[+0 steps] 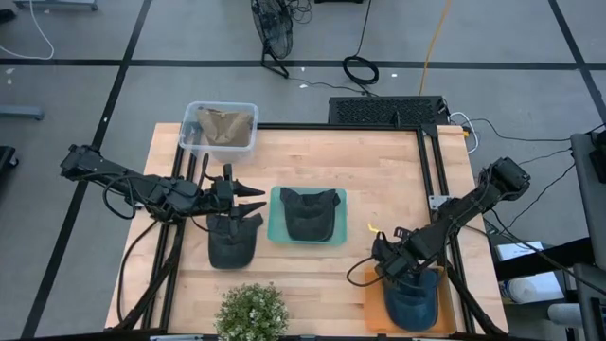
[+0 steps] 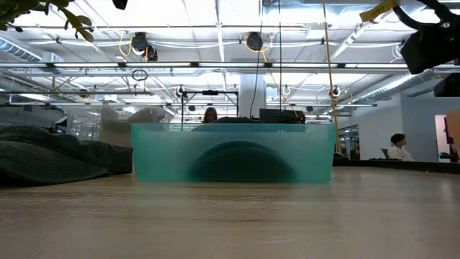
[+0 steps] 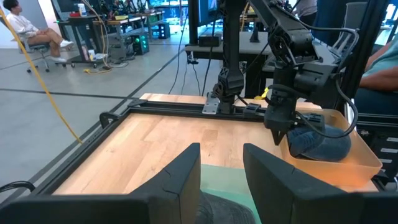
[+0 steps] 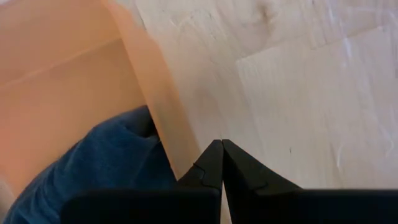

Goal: Pick & Place hat
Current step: Adjust the orange bin, then put the black cap into the green bin

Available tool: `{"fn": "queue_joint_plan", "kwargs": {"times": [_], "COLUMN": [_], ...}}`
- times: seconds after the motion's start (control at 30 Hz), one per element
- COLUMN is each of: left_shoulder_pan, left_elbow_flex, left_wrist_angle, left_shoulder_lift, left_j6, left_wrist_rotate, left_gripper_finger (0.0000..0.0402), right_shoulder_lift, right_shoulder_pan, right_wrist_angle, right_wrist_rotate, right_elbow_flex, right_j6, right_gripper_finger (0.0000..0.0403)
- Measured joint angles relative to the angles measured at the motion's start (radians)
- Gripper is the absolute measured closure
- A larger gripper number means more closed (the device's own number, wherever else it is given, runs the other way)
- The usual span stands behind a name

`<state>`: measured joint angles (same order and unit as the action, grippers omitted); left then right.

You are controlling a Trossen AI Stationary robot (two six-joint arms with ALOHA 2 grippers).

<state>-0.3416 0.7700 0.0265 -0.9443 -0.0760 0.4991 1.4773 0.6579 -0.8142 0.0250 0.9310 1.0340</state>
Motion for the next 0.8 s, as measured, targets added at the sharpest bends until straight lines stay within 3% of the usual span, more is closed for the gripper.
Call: {"fn": "queue_joint_plan", "kwargs": {"times": [0.2, 0.53, 0.73, 0.8], "left_shoulder_pan": [0.0, 0.0, 0.0, 0.0], "left_elbow_flex": [0.0, 0.0, 0.0, 0.0], "left_wrist_angle": [0.0, 0.002, 0.014, 0.013], "left_shoulder_lift": [0.0, 0.0, 0.0, 0.0], "left_j6": [0.001, 0.009, 0.018, 0.019], "left_wrist_rotate": [0.0, 0.0, 0.0, 0.0], "left_gripper_finger": [0.027, 0.027, 0.027, 0.027], "right_shoulder_lift": [0.0, -0.103, -0.182, -0.182], "right_shoulder_pan": [-0.004, -0.001, -0.041, -0.077], "right_wrist_angle": [-0.08, -0.219, -0.015, 0.09], "right_wrist_rotate": [-0.033, -0.285, -0.558, -0.601], "right_elbow_flex": [0.002, 0.096, 0.108, 0.106], "right_j6": [0.001, 0.049, -0.143, -0.254], "right_gripper_finger": [0.0403, 0.0403, 0.0403, 0.0403]}}
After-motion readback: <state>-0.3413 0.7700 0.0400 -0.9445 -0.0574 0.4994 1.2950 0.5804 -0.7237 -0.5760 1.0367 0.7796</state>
